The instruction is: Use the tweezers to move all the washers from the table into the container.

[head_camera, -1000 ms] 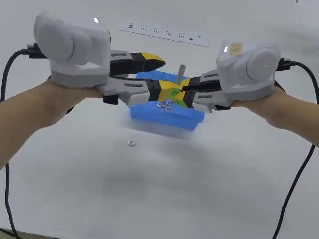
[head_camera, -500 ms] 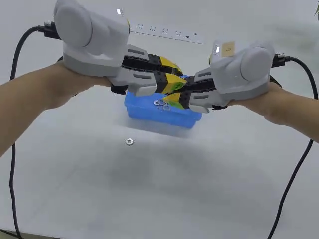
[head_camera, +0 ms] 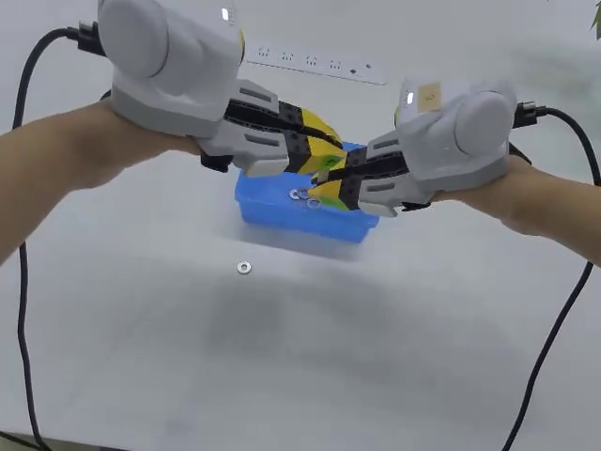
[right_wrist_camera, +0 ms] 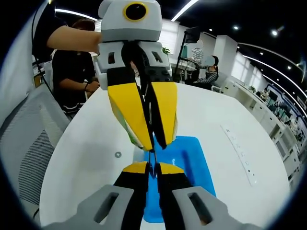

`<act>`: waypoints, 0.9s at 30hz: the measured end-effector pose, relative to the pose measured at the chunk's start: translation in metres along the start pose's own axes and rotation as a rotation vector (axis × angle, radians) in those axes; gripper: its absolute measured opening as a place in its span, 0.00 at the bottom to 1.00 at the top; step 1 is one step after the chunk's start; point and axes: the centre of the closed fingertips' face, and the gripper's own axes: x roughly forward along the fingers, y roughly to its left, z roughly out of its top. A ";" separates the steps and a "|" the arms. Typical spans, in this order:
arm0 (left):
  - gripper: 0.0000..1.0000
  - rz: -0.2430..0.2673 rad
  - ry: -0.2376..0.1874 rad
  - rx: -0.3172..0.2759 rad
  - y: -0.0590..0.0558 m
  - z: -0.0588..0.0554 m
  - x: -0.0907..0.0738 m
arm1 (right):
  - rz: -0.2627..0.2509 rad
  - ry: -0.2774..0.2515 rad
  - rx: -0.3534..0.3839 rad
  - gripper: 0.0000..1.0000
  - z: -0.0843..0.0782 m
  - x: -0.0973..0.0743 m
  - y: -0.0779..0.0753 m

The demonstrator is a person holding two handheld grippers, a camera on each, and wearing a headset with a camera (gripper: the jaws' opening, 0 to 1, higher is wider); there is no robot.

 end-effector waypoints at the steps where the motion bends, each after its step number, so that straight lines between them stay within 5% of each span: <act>1: 0.07 0.000 0.002 0.006 0.000 0.000 0.000 | 0.000 -0.001 0.000 0.08 0.000 0.000 0.000; 20: 0.07 -0.002 0.027 0.047 -0.002 0.007 -0.005 | 0.005 -0.012 0.000 0.08 0.006 -0.002 0.003; 27: 0.06 -0.011 0.046 0.120 -0.009 0.007 -0.005 | 0.006 -0.009 -0.028 0.09 0.007 -0.004 0.009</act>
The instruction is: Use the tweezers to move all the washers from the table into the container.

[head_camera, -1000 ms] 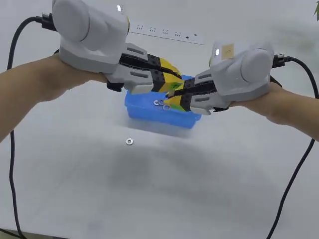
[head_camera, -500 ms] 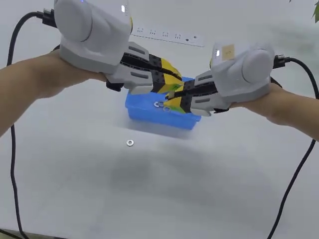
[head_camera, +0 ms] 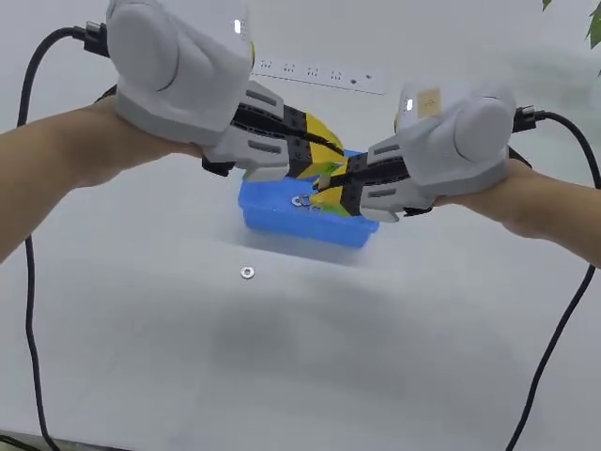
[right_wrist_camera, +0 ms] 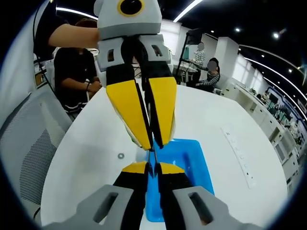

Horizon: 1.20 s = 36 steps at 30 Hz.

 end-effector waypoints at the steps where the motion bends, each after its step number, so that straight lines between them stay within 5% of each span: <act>1: 0.06 -0.002 0.002 0.010 -0.001 0.001 0.000 | 0.001 0.000 0.002 0.10 0.001 0.000 0.001; 16: 0.05 0.024 0.004 0.020 -0.004 -0.001 -0.018 | -0.029 -0.013 0.102 0.23 0.009 -0.005 0.010; 20: 0.05 0.054 -0.013 -0.010 -0.008 0.000 -0.029 | -0.085 -0.011 0.143 0.31 0.004 -0.009 0.011; 27: 0.05 0.141 -0.040 -0.054 -0.014 -0.014 -0.052 | -0.171 -0.022 0.205 0.53 -0.012 -0.014 0.022; 36: 0.05 0.185 -0.035 -0.098 -0.023 -0.041 -0.070 | -0.156 -0.037 0.262 0.66 -0.020 -0.022 0.048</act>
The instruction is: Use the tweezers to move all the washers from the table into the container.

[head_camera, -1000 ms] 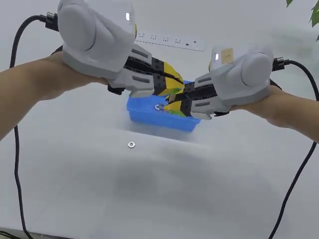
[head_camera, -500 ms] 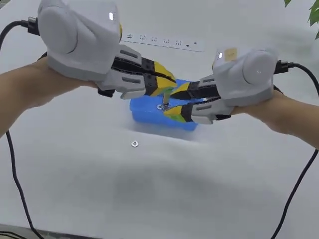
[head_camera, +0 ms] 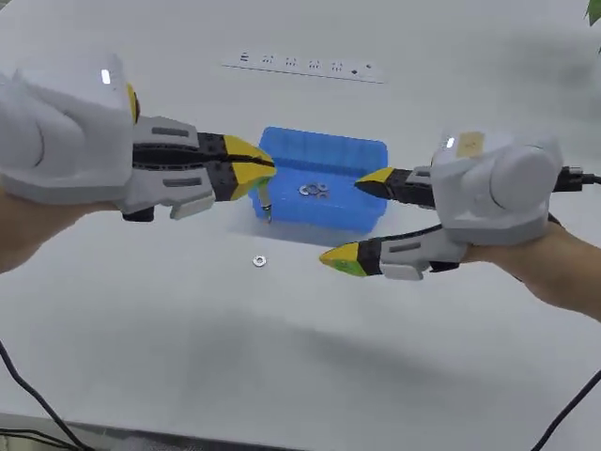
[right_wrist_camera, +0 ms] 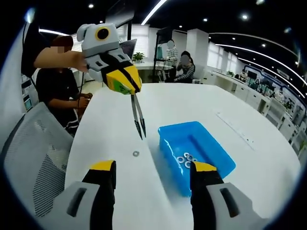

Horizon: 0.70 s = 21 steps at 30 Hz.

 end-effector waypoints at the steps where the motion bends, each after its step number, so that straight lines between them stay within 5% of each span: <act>1: 0.05 0.000 0.000 -0.005 -0.001 -0.002 -0.001 | -0.001 -0.004 0.008 0.67 -0.001 -0.001 0.002; 13: 0.05 -0.019 0.028 -0.043 -0.013 -0.032 -0.001 | -0.021 -0.007 0.104 0.99 -0.021 -0.008 0.024; 21: 0.05 -0.021 0.020 -0.060 -0.015 -0.036 -0.001 | 0.021 -0.021 0.144 1.00 -0.026 -0.009 0.046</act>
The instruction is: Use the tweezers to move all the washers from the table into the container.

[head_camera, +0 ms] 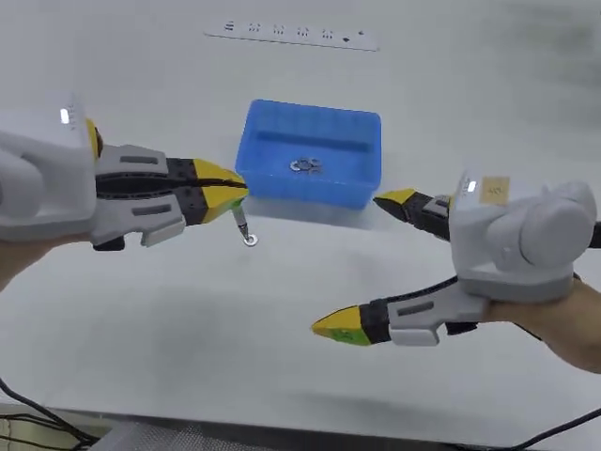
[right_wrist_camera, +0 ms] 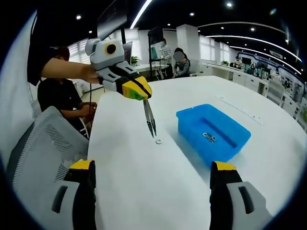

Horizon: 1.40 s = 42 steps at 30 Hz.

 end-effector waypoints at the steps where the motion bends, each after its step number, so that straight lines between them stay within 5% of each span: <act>1: 0.05 -0.002 0.000 0.000 0.000 0.000 0.001 | 0.000 0.000 0.000 1.00 0.000 0.000 0.001; 11: 0.05 -0.002 -0.007 -0.031 0.001 -0.008 0.008 | 0.043 0.002 0.041 1.00 -0.004 0.000 0.013; 27: 0.05 -0.017 0.014 0.003 -0.005 -0.014 0.017 | 0.070 -0.013 0.087 0.97 -0.003 0.001 0.020; 35: 0.05 -0.042 0.056 0.019 -0.007 -0.019 0.011 | 0.113 -0.001 0.050 0.92 -0.002 0.010 0.027; 42: 0.05 -0.037 0.073 0.008 -0.004 -0.021 0.006 | 0.129 -0.029 -0.008 0.82 0.022 0.028 0.011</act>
